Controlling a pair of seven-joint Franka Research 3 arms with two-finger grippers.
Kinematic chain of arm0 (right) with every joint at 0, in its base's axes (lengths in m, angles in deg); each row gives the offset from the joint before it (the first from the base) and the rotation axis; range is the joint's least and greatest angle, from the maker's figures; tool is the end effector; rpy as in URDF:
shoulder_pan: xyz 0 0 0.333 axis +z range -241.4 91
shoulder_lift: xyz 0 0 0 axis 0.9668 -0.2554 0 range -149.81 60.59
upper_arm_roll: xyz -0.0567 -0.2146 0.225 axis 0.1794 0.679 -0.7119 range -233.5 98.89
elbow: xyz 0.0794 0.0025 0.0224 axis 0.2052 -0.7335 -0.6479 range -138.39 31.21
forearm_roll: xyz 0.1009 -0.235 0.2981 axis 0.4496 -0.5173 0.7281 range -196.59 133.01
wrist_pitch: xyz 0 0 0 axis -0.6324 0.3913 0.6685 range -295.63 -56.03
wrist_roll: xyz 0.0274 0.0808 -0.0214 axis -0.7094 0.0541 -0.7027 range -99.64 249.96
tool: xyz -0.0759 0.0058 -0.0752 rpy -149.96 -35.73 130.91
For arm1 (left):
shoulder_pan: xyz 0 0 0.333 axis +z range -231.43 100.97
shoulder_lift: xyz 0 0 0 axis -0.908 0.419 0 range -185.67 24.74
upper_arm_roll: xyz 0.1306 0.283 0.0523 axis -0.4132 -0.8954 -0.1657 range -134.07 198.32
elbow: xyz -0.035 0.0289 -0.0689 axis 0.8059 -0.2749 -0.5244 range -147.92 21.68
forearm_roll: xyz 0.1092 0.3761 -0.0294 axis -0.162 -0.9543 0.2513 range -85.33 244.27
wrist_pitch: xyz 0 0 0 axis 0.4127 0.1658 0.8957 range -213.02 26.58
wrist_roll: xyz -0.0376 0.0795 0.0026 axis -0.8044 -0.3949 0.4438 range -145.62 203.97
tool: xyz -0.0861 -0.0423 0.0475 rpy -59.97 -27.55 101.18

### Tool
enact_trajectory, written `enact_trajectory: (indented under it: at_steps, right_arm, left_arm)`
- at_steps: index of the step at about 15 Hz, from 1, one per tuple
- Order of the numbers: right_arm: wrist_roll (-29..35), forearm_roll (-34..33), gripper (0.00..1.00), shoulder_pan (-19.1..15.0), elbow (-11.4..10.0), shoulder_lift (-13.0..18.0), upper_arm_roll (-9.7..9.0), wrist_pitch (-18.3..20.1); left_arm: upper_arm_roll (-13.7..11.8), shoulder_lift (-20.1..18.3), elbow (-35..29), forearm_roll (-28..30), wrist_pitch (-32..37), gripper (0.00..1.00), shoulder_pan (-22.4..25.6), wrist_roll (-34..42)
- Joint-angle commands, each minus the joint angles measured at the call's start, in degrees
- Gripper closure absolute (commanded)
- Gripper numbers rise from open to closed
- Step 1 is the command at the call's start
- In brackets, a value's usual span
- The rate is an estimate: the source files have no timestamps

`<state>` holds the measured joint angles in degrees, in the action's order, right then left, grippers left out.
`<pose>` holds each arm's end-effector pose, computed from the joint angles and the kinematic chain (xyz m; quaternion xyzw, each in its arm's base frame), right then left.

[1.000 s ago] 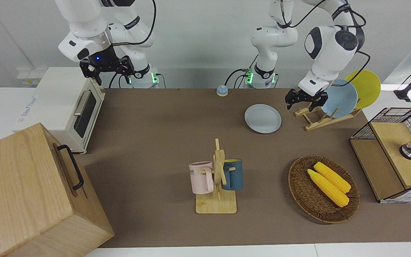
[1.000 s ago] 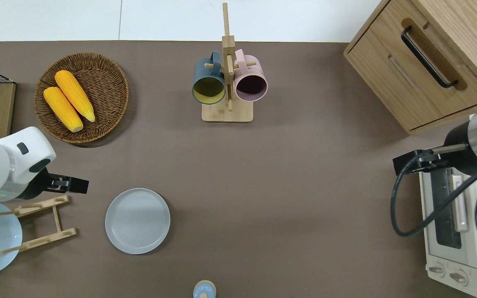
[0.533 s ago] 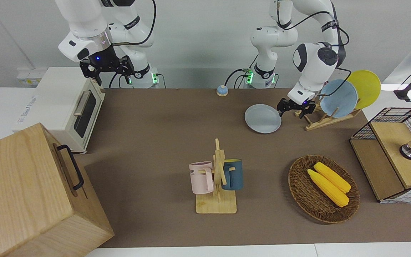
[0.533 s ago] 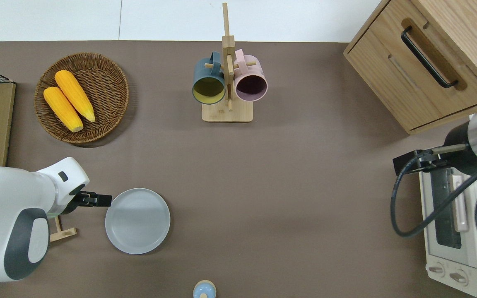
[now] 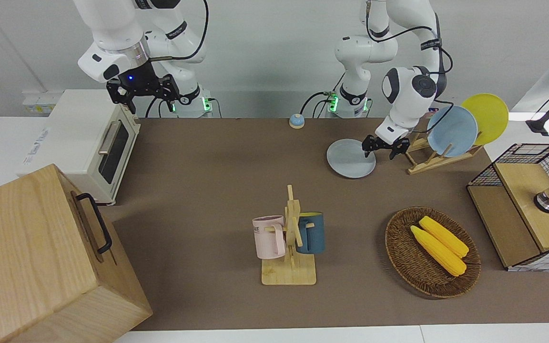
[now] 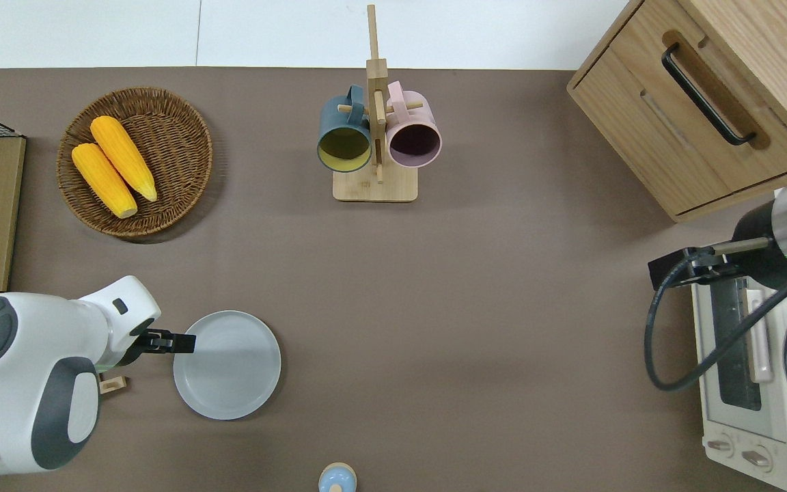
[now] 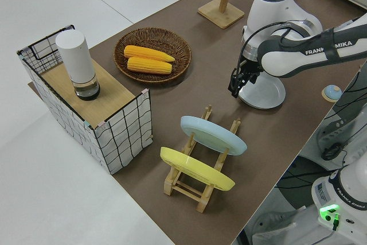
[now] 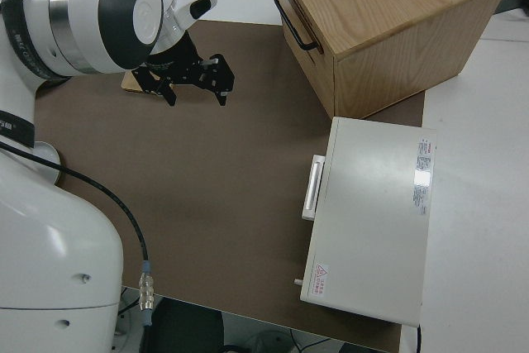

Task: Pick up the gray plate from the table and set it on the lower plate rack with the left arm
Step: 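Grasp the rim of the gray plate nearest the left gripper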

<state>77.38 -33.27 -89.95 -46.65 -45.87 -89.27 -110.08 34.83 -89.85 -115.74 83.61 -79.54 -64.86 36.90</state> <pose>0.5375 0.0624 0.6420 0.9975 0.0421 -0.0556 0.0134 0.4418 -0.0194 0.3345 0.9973 -0.0626 -0.0287 0.0239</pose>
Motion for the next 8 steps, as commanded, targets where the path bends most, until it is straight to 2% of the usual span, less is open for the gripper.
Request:
enact_trajectory:
  at_steps: [1, 8]
  right_arm:
    - [0.7, -0.4, 0.017, -1.4, 0.4, 0.1, -1.24, 0.7]
    - [0.7, -0.4, 0.017, -1.4, 0.4, 0.1, -1.15, 0.7]
  left_arm:
    - [-0.4, -0.9, -3.2, 1.0, -2.4, 0.01, -0.8, -1.3]
    - [-0.4, 2.0, -3.5, 0.9, -3.9, 0.03, -0.9, -1.7]
